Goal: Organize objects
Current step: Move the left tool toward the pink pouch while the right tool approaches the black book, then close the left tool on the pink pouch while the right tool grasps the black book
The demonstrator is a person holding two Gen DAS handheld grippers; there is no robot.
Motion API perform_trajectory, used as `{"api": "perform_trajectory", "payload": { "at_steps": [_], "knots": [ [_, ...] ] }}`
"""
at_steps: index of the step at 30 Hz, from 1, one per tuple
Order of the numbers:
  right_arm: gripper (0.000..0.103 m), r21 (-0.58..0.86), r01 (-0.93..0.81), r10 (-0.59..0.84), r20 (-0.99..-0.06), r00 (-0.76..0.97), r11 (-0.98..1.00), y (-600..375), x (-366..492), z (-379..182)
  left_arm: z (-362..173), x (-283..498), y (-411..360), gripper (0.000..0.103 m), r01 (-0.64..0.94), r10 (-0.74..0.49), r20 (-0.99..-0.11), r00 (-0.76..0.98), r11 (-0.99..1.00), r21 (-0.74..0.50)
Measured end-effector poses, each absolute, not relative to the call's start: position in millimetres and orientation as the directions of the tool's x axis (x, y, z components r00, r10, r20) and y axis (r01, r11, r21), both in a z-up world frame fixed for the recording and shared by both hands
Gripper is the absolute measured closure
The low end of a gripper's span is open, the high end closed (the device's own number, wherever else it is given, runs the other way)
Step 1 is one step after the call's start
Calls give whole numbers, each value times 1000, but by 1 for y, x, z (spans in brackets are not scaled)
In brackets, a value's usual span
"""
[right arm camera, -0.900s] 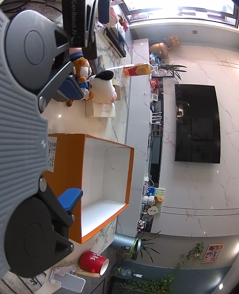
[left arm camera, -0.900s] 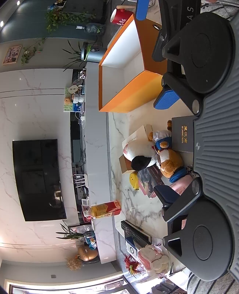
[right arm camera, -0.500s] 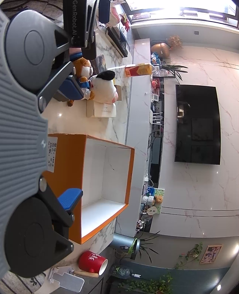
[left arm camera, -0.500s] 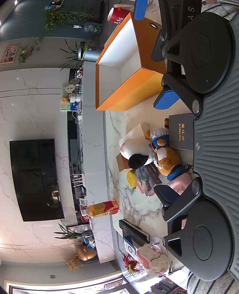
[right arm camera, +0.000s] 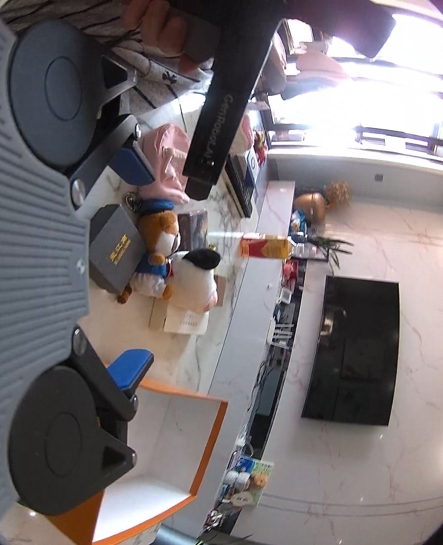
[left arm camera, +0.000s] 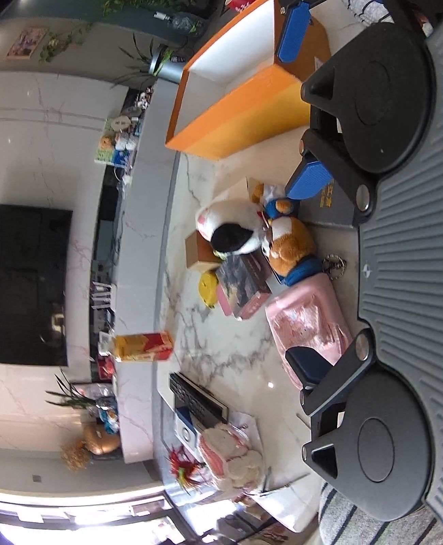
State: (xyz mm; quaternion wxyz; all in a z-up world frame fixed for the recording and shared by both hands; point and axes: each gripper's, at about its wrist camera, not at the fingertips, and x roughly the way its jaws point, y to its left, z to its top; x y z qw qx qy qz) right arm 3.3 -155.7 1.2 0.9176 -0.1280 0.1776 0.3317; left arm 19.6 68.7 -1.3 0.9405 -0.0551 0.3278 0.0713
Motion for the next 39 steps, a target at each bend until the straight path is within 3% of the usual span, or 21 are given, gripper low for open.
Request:
{"api": "perform_trajectory", "payload": {
  "at_steps": [4, 8, 12, 15, 18, 21, 23, 27, 33, 39],
  "knots": [
    [1, -111, -743, 606, -504, 615, 661, -139, 35, -8, -12, 36, 96, 0, -315, 159, -698, 698, 944, -100],
    [1, -47, -789, 630, -573, 524, 613, -125, 70, -19, -18, 55, 119, 0, -397, 146, -745, 651, 902, -170],
    [1, 4, -809, 612, -656, 441, 587, -112, 98, -37, -27, 77, 127, 0, -429, 155, -790, 593, 891, -148],
    [1, 16, -817, 603, -684, 411, 576, -105, 108, -50, -21, 91, 130, 0, -301, 72, -806, 587, 944, -136],
    [1, 26, -820, 611, -679, 406, 572, -103, 111, -57, -13, 103, 122, 0, 18, -79, -810, 581, 996, -84],
    [1, 14, -818, 596, -692, 407, 575, -101, 114, -63, -22, 114, 108, 0, 266, -126, -868, 481, 964, 8],
    [1, 18, -815, 595, -693, 407, 579, -102, 117, -65, -33, 123, 106, 0, 350, -164, -902, 398, 937, -16],
    [1, 53, -803, 599, -696, 396, 593, -103, 123, -66, -54, 141, 114, 0, 396, -162, -944, 289, 918, -36],
    [1, 79, -809, 606, -706, 367, 583, -100, 125, -70, -55, 151, 122, 0, 421, -68, -942, 329, 903, 82],
    [1, 72, -814, 612, -698, 371, 576, -100, 124, -71, -66, 163, 134, 0, 426, -30, -956, 291, 899, 101]
  ]
}}
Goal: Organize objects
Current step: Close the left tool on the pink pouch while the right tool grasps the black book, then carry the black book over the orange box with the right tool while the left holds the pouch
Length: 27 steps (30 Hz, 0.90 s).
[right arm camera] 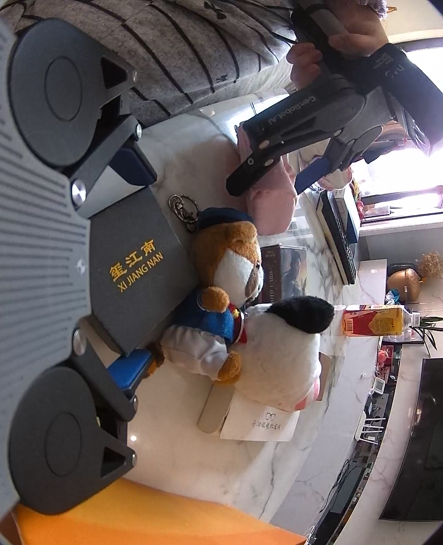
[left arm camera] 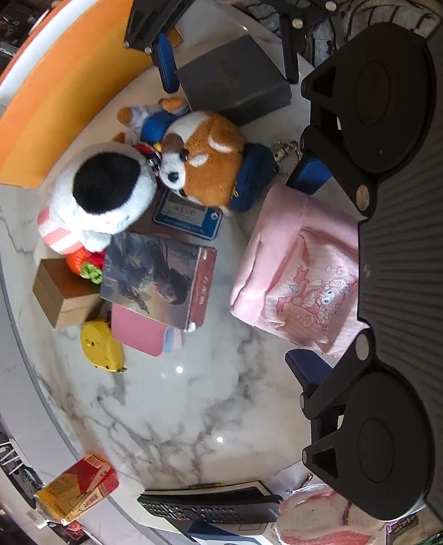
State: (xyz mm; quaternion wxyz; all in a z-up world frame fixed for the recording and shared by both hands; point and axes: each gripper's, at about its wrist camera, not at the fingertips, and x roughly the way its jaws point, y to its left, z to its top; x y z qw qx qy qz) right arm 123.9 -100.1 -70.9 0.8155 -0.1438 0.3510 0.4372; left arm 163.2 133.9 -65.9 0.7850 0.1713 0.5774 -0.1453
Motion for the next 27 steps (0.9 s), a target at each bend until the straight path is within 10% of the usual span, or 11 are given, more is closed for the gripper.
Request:
{"api": "perform_trajectory", "payload": {
  "at_steps": [27],
  "knots": [
    [1, 41, -745, 532, -727, 435, 666, -115, 123, -71, -62, 115, 83, 4, 35, 102, -944, 315, 992, 119]
  ]
}}
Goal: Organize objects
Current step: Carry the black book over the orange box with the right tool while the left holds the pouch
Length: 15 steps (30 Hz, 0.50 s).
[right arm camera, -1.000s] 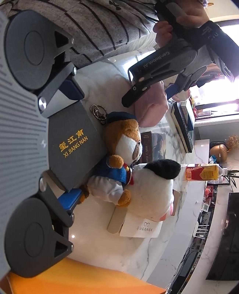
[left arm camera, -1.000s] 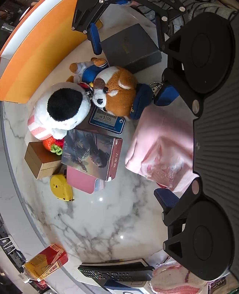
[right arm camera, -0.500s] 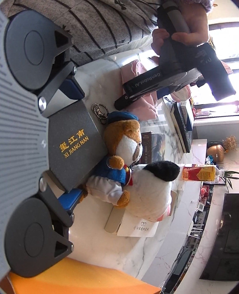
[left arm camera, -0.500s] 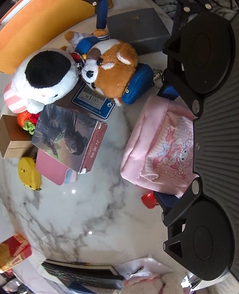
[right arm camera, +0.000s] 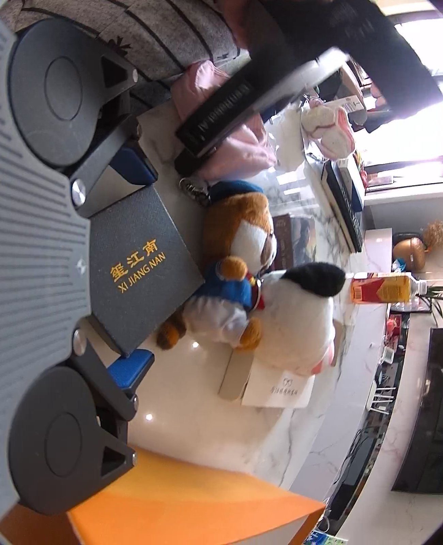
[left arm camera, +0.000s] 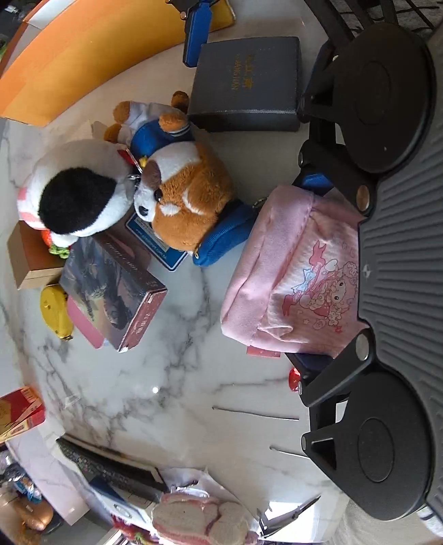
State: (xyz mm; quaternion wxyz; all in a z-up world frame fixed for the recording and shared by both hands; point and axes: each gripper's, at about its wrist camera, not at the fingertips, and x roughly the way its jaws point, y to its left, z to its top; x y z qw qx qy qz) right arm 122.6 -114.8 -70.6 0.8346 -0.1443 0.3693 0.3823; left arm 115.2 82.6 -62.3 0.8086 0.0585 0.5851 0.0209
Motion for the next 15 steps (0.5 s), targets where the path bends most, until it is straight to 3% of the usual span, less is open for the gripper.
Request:
{"api": "perform_trajectory", "payload": {
  "at_steps": [3, 15],
  "knots": [
    [1, 40, -744, 529, -729, 435, 667, -115, 123, -71, -53, 102, 77, 7, -41, 100, -922, 373, 995, 91],
    [1, -41, -798, 579, -665, 470, 601, -109, 117, -74, -34, 87, 76, 9, -81, 82, -808, 584, 996, 43]
  ]
}}
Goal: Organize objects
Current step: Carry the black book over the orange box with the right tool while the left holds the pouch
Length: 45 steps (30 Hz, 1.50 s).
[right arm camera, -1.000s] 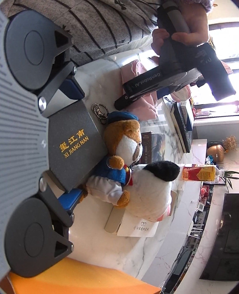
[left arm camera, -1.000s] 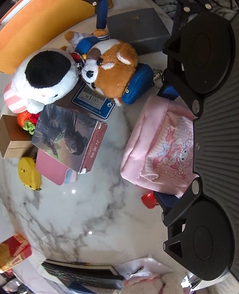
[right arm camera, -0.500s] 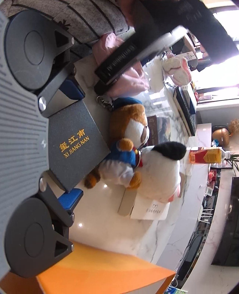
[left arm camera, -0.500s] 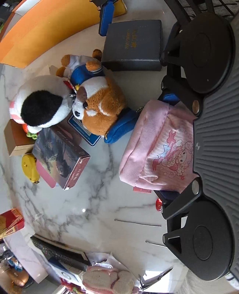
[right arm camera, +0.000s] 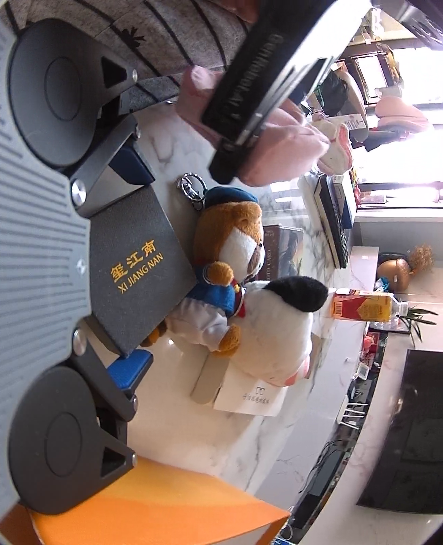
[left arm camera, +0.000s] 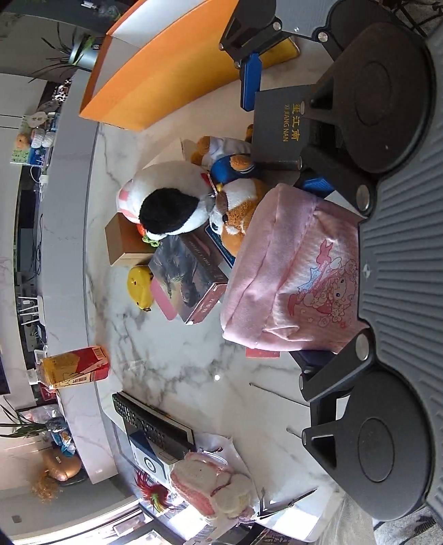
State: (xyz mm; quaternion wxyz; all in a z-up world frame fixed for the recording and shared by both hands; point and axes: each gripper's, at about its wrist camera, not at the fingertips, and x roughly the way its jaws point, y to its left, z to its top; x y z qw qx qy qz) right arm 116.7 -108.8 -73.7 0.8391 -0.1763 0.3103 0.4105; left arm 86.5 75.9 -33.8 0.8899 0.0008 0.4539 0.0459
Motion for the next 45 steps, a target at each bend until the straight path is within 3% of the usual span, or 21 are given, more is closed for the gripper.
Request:
{"api": "perform_trajectory", "payload": {
  "at_steps": [9, 14, 27, 34, 39, 45],
  "knots": [
    [2, 31, -730, 554, -674, 489, 682, -118, 121, -68, -27, 70, 81, 9, -146, 51, -790, 611, 988, -49],
    [2, 73, -720, 610, -594, 525, 691, -128, 111, -49, -19, 57, 87, 9, -197, 30, -766, 643, 972, -128],
    [2, 86, -637, 601, -446, 663, 766, -159, 74, 14, -8, 50, 76, 9, -184, 29, -706, 708, 972, -144],
    [2, -53, -522, 462, -395, 794, 851, -200, 78, 59, 8, 56, 59, 10, -139, -24, -683, 730, 973, -183],
    [2, -35, -357, 306, -441, 844, 933, -252, 115, 76, 13, 63, 29, 10, -67, -58, -645, 762, 984, -167],
    [2, 23, -228, 191, -630, 752, 973, -289, 169, 38, 14, 67, 16, 10, -42, -66, -637, 768, 987, -153]
  ]
}}
